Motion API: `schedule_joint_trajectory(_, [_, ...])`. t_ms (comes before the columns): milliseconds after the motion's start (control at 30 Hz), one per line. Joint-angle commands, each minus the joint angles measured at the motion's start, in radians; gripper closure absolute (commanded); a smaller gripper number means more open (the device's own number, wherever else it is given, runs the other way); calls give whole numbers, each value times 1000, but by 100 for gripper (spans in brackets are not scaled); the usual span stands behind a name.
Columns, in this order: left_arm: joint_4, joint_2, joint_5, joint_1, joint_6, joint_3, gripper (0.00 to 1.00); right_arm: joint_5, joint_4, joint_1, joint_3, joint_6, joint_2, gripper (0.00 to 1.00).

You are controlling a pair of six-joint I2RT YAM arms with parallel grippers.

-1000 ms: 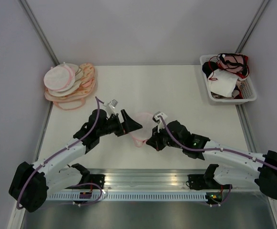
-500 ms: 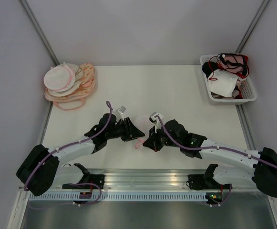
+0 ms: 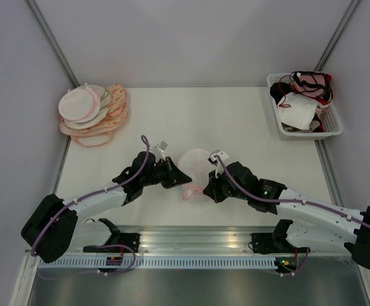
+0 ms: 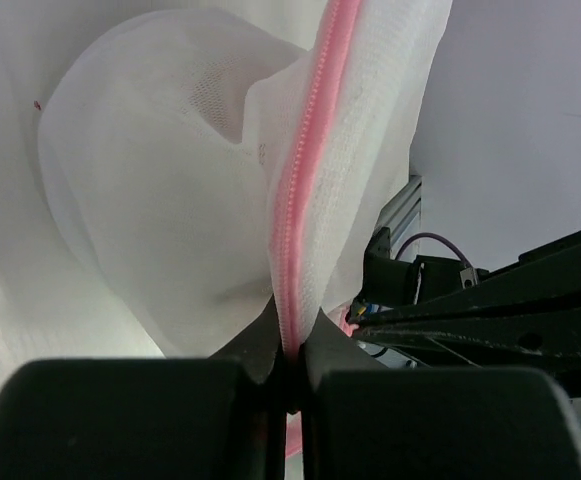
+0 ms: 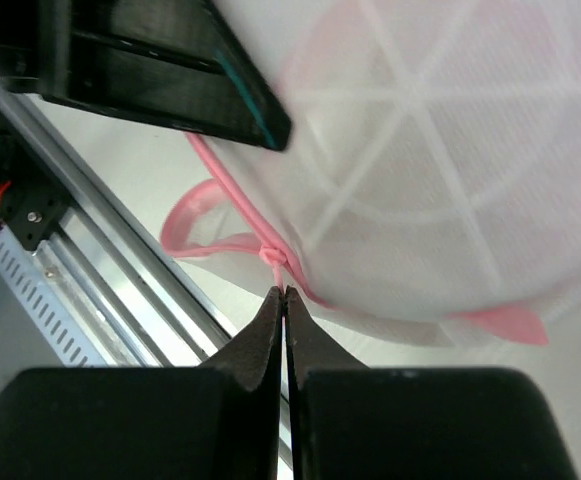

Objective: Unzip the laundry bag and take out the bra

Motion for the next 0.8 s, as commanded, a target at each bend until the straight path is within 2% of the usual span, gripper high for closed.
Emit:
schedule_joint_trajectory(0, [-52,-52,-58,0,37,28,98,154,-190,-3,25,22,-45,100])
schedule_joint_trajectory(67, [-56,-60,-67,1,29,31,97,176,-222,-3,21,28,-63,100])
schedule_joint_trajectory(100, [-50,-69,-69,0,25,30,90,187,-233,-3,21,33,-66,100])
schedule_joint_trajectory(133, [-42,-73,-67,0,20,27,67,220,-253,-3,21,45,-68,100])
schedule_joint_trajectory(200, [-32,-99,-83,0,11,22,41,294,-294,-3,31,59,-62,99])
schedule_joint_trajectory(233, [-35,-112,-89,0,6,18,20,320,-310,-2,38,76,-51,100])
schedule_joint_trajectory(333, [-24,-182,-133,0,5,-7,2,420,-367,-3,64,120,-24,100])
schedule_joint_trajectory(567, [-116,-255,-218,1,17,-16,1,639,-454,-3,76,224,44,100])
schedule_joint_trajectory(767, [-75,-156,-209,0,29,-42,2,734,-466,-31,85,280,102,100])
